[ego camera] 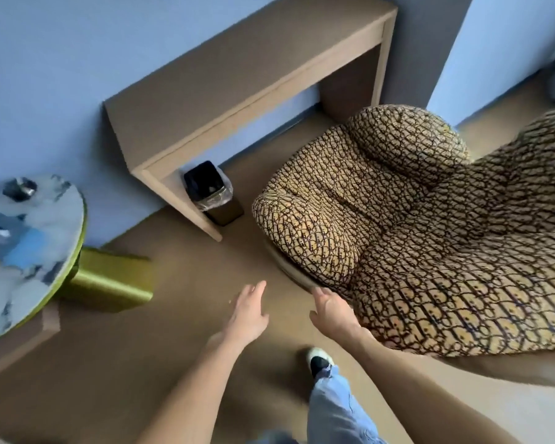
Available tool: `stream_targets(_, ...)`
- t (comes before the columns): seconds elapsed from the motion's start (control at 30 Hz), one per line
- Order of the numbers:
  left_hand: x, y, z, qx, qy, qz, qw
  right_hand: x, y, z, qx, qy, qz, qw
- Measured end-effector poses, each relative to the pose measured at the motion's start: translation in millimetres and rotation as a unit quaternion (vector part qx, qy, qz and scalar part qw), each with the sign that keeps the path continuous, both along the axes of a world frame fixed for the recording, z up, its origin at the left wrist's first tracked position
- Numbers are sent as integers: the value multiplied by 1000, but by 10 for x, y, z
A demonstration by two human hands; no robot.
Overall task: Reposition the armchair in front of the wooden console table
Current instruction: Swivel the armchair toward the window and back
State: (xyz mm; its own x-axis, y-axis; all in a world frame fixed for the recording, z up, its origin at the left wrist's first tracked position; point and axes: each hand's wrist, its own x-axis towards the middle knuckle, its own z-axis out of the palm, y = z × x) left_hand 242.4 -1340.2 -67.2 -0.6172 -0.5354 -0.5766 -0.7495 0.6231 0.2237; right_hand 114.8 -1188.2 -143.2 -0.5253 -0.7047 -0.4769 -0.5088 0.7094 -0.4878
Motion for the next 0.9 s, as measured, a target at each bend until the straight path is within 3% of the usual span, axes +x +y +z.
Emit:
stream_targets(0.2,-468,-753,-270,-58,-2,-189,980,-10,-442,-232,49,29,-78,995)
stream_targets(0.47,-939,-1561,-1811,-48,17,-422,905,66,-1133,-1639,97,62,-196,974)
stream_targets(0.7,-1134,-1996,-3092,-56,135,-506,850,192,-1550,-2610,70,312,-300,899)
stream_targets(0.9,-1278,-2090,-3765,-80,215,-522,822,219,-1607,-3337,-11,427,-343,836)
